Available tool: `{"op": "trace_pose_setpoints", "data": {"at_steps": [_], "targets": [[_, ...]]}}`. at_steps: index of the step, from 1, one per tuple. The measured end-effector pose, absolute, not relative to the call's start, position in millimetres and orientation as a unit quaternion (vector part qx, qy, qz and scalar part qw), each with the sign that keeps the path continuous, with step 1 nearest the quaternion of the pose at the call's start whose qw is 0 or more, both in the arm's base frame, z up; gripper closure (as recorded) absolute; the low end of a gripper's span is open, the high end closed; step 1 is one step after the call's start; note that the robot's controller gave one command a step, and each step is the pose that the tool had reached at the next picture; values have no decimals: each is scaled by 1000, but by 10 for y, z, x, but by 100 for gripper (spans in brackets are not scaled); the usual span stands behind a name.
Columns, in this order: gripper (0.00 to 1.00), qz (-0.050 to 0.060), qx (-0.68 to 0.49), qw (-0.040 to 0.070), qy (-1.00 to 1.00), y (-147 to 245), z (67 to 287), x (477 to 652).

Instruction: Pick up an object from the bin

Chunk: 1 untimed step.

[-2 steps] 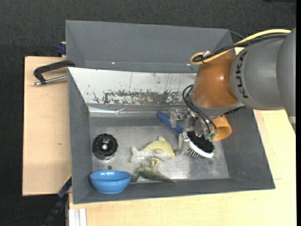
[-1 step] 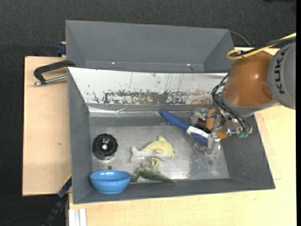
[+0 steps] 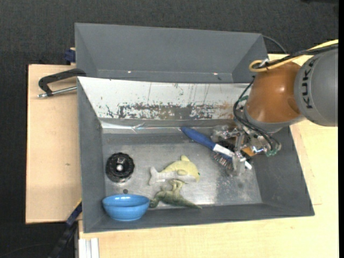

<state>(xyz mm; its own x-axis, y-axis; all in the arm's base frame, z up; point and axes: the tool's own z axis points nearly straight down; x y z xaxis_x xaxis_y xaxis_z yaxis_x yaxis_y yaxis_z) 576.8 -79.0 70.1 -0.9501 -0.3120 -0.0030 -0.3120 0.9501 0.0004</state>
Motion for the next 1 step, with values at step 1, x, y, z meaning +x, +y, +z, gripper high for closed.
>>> {"op": "trace_pose_setpoints", "data": {"at_steps": [1], "targets": [[100,0,-158,2,987,-792,709,5771]]}}
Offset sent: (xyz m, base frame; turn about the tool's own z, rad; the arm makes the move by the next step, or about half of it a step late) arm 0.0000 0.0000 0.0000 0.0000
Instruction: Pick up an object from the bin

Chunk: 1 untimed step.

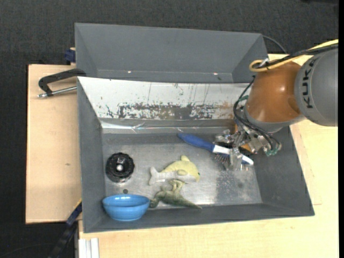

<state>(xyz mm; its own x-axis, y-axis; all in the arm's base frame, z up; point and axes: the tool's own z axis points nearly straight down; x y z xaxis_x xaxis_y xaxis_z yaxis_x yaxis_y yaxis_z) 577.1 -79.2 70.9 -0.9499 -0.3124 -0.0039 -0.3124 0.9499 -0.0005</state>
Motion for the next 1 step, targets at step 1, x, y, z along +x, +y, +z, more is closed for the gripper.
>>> {"op": "trace_pose_setpoints", "data": {"at_steps": [1], "targets": [[100,-2,-170,7,985,-799,2381,5911]]}}
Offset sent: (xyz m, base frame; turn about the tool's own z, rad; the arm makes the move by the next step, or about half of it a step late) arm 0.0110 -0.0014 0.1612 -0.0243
